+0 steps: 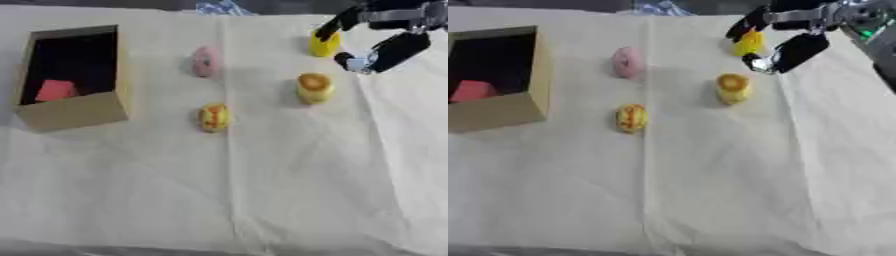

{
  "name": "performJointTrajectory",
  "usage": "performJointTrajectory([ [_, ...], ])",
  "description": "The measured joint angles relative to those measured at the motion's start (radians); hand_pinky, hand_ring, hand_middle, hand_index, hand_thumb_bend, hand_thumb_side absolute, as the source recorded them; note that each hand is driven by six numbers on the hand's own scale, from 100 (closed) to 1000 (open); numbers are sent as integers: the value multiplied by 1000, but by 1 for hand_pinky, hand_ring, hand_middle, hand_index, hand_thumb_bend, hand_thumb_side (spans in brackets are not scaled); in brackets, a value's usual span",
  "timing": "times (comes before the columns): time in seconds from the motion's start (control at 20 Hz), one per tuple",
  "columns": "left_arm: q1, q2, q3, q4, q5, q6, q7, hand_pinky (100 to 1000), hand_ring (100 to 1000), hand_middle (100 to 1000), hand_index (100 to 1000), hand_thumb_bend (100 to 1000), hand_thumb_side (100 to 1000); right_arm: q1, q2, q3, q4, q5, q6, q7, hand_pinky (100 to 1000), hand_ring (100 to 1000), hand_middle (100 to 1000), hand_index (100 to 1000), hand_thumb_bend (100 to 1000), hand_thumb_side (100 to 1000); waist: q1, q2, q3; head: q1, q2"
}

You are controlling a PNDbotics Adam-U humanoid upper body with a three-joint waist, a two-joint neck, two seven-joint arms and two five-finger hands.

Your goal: Pick up objects on the table and place them in the box.

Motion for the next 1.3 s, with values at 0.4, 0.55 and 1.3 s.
performJointTrajectory([
  [0.4, 0, -1, 0, 0, 1, 0, 0, 820, 779, 774, 931, 718, 826, 6, 27, 5, 37, 58, 7, 2, 956, 980, 868, 942, 208, 448, 4, 5, 5, -2, 0],
  [0.55, 0, -2, 0, 1, 2, 0, 0, 819, 779, 773, 930, 720, 826, 14, 38, 14, 51, 95, -7, -6, 957, 983, 872, 942, 230, 441, 5, 6, 6, -3, 0],
  [1.3, -1, -20, 0, 4, 4, -4, 3, 818, 778, 770, 928, 708, 824, 31, 87, 9, 175, 199, -43, -49, 959, 985, 880, 946, 255, 441, 12, 31, 19, -7, 0],
])
